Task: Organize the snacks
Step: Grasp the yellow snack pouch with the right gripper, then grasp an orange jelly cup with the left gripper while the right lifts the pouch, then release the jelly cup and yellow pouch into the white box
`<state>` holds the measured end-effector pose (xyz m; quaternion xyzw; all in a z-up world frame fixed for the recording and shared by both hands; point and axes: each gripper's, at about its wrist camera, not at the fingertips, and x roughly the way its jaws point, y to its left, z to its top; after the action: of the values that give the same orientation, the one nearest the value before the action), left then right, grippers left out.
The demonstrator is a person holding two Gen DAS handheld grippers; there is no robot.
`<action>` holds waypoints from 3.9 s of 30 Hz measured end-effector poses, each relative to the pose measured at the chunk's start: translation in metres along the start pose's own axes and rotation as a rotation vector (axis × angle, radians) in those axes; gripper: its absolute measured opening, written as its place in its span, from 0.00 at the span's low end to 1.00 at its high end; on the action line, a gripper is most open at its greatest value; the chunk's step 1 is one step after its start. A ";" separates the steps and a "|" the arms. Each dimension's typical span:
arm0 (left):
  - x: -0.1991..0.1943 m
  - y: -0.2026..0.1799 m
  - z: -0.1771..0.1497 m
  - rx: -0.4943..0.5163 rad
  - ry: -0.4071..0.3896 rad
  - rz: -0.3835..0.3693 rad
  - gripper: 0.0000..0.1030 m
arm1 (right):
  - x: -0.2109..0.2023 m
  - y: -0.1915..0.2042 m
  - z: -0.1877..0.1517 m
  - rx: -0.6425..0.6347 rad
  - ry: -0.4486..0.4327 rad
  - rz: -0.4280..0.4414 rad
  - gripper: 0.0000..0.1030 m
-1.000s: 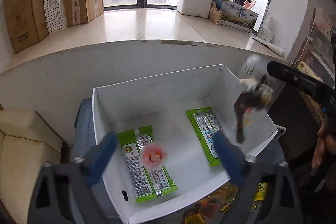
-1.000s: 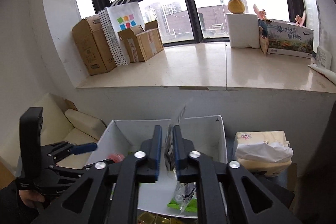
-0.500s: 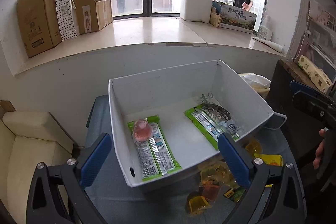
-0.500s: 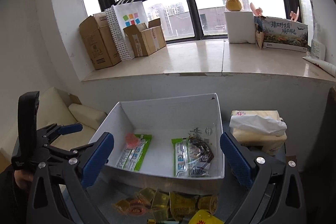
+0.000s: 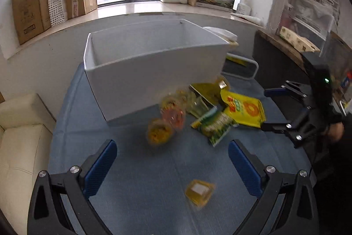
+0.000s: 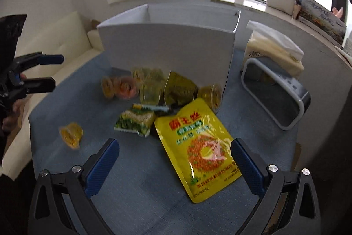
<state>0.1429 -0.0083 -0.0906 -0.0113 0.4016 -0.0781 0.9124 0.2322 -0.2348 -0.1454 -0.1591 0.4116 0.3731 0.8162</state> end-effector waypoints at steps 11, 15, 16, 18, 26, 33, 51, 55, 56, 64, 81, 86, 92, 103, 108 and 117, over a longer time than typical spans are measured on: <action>-0.009 -0.018 -0.022 0.035 0.021 -0.041 1.00 | 0.054 -0.022 0.014 -0.130 0.103 0.062 1.00; -0.012 -0.017 -0.029 0.027 0.027 -0.058 1.00 | 0.069 -0.030 0.016 -0.161 0.130 0.070 1.00; -0.012 -0.018 -0.030 0.025 0.029 -0.058 1.00 | 0.071 -0.033 0.017 -0.167 0.123 0.067 1.00; -0.009 -0.020 -0.033 0.028 0.036 -0.061 1.00 | 0.074 -0.035 0.020 -0.187 0.119 0.085 1.00; -0.001 -0.030 -0.039 0.062 0.063 -0.050 1.00 | 0.066 -0.036 0.018 -0.171 0.101 0.088 0.88; 0.010 -0.033 -0.045 0.061 0.084 -0.044 1.00 | 0.038 -0.016 0.000 -0.196 0.054 0.042 0.68; 0.003 -0.027 -0.051 0.026 0.080 -0.051 1.00 | 0.053 -0.006 -0.007 -0.155 0.087 0.037 0.78; 0.009 -0.028 -0.054 0.035 0.092 -0.051 1.00 | 0.036 0.010 -0.013 -0.156 0.078 0.029 0.62; 0.011 -0.029 -0.054 0.037 0.094 -0.048 1.00 | 0.031 0.016 -0.015 -0.156 0.071 0.017 0.61; 0.023 -0.034 -0.057 0.051 0.113 -0.058 1.00 | -0.004 0.039 -0.024 -0.054 0.014 -0.026 0.51; 0.052 -0.027 -0.063 0.037 0.150 -0.051 0.57 | -0.052 0.068 -0.040 0.186 -0.083 -0.040 0.50; 0.050 -0.020 -0.061 0.013 0.158 -0.060 0.47 | -0.050 0.073 -0.041 0.188 -0.082 -0.035 0.50; 0.029 -0.023 -0.061 0.051 0.134 -0.053 0.47 | -0.048 0.076 -0.039 0.191 -0.078 -0.040 0.50; -0.019 0.001 -0.001 0.066 0.003 -0.020 0.46 | -0.058 0.066 0.017 0.174 -0.149 -0.048 0.50; -0.030 0.023 0.056 0.094 -0.083 -0.024 0.46 | -0.062 0.039 0.074 0.164 -0.213 -0.039 0.50; -0.013 0.063 0.155 0.113 -0.159 0.013 0.46 | -0.041 0.006 0.181 0.117 -0.244 -0.065 0.50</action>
<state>0.2569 0.0491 0.0184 0.0367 0.3227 -0.0934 0.9412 0.3121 -0.1484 -0.0020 -0.0778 0.3250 0.3384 0.8797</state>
